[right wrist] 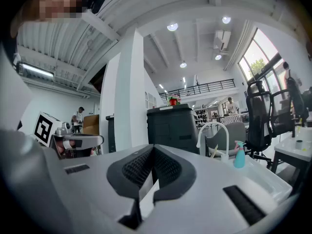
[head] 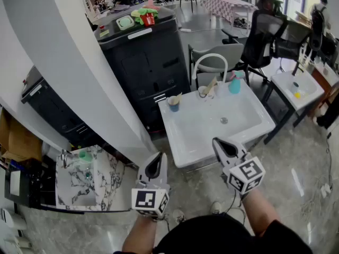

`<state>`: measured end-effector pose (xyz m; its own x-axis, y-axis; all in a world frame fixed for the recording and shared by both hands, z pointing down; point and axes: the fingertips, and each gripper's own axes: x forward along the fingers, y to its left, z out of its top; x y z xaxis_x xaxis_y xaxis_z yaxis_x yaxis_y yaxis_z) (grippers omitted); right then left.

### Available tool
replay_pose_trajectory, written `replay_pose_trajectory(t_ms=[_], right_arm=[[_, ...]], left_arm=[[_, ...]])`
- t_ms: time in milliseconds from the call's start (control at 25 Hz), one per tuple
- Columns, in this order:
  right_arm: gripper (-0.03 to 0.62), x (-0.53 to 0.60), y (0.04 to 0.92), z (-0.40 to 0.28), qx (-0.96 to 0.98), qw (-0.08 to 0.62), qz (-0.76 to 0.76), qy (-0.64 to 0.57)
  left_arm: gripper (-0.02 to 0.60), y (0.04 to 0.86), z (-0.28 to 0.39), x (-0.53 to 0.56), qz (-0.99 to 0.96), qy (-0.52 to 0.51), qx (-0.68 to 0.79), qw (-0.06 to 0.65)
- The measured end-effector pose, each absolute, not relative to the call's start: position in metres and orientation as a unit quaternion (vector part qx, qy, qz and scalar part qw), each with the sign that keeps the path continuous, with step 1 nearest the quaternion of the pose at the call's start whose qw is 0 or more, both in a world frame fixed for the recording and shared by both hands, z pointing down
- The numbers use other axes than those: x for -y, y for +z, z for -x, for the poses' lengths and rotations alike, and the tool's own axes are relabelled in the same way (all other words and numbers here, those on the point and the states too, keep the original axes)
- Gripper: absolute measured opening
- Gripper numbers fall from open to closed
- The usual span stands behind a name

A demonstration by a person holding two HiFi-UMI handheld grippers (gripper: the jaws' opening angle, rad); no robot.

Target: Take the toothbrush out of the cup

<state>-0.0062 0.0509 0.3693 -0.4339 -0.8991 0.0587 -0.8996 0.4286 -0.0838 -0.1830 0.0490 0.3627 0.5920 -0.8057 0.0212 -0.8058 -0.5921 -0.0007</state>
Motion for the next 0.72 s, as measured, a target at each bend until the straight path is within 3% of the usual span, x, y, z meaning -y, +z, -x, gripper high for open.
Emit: replay_pose_trajectory(t_ms=[720], right_arm=[[0.0,-0.057,0.365,-0.004,0.849,-0.026,-0.526,0.053]], left_arm=[[0.005,0.361,0.174,-0.055,-0.891,0.016,0.455,-0.003]])
